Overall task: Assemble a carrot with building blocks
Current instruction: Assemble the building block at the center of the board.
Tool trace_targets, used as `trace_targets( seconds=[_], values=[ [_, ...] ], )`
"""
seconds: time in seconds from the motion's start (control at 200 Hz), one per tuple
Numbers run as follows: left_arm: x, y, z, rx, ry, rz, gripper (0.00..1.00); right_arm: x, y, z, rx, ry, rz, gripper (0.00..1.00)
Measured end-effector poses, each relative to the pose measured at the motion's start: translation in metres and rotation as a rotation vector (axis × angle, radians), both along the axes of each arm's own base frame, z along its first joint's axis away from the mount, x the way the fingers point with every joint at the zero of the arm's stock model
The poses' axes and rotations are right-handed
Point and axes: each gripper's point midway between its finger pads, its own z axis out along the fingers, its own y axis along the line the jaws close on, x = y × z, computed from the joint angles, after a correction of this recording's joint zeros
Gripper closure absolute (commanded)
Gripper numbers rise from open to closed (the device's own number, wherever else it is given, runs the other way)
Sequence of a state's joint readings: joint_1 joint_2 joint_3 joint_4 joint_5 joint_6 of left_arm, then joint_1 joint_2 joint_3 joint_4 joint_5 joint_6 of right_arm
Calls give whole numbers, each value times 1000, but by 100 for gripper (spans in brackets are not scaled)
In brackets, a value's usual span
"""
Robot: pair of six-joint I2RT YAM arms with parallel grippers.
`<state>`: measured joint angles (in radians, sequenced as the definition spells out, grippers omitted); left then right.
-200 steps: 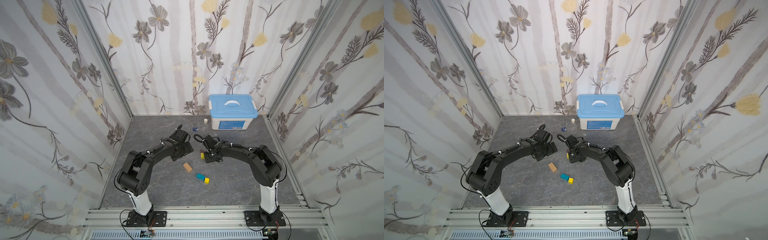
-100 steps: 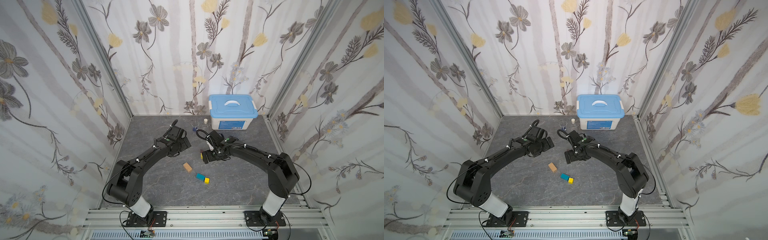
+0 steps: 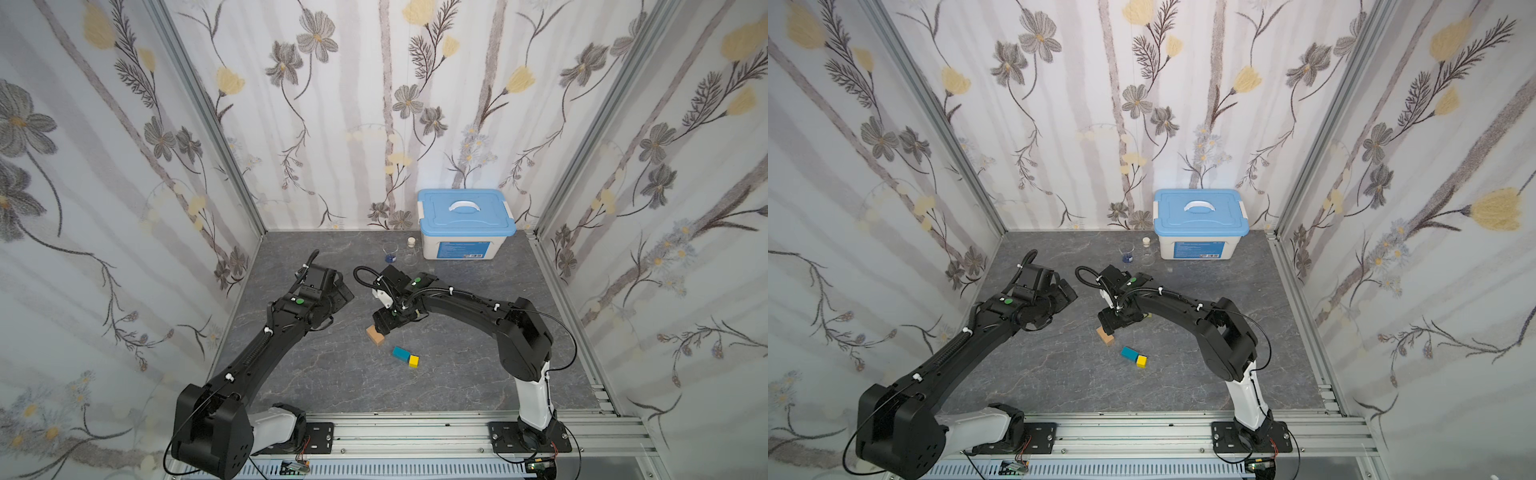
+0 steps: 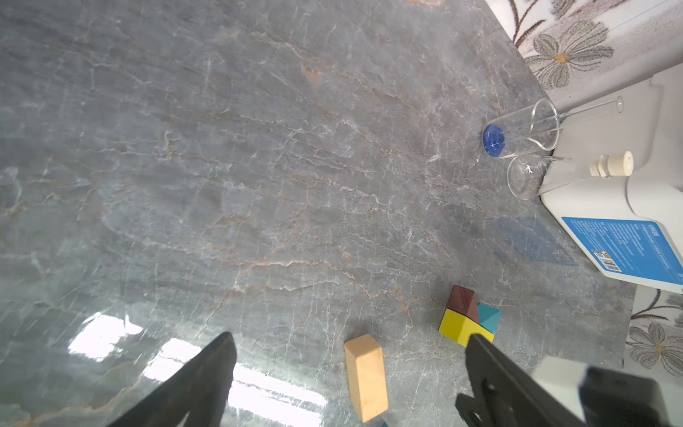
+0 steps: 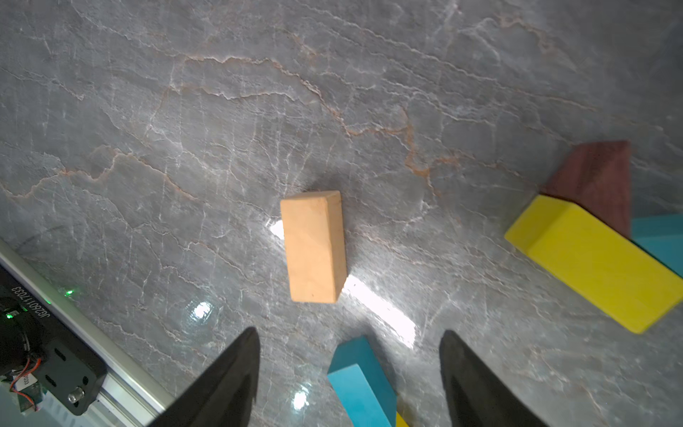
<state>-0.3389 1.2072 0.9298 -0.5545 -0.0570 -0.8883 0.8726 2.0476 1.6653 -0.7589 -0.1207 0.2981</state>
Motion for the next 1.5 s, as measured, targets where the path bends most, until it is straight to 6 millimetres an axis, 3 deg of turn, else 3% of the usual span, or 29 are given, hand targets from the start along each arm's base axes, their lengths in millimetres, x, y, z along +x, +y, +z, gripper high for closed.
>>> trace_targets(
  seconds=[0.16,0.22,0.38,0.475,0.6,0.844,0.964,1.084,1.259,1.499],
  values=[
    [-22,17,0,-16,-7,72,0,-14,16,-22,-29,25,79,22],
    [-29,22,-6,-20,13,98,0,-18,20,-28,-41,23,94,23],
    [-41,27,-17,-28,44,130,0,-30,26,-42,-67,37,136,34],
    [-41,28,-18,-31,46,136,0,-24,22,-49,-93,27,127,55],
    [-41,29,-18,-32,46,138,0,-23,23,-51,-97,23,131,69],
    [-40,29,-21,-32,56,138,0,-14,18,-50,-128,-22,136,76],
    [-39,27,-21,-38,56,132,0,-12,10,-44,-146,-47,147,76],
    [-36,22,-19,-55,54,116,0,-9,-3,-20,-141,-88,177,75],
    [-28,6,-24,-75,97,57,0,3,-43,11,-139,-153,235,75],
    [-22,-38,-51,-93,235,-99,3,-13,-72,-5,-172,-78,374,75]
  ],
)
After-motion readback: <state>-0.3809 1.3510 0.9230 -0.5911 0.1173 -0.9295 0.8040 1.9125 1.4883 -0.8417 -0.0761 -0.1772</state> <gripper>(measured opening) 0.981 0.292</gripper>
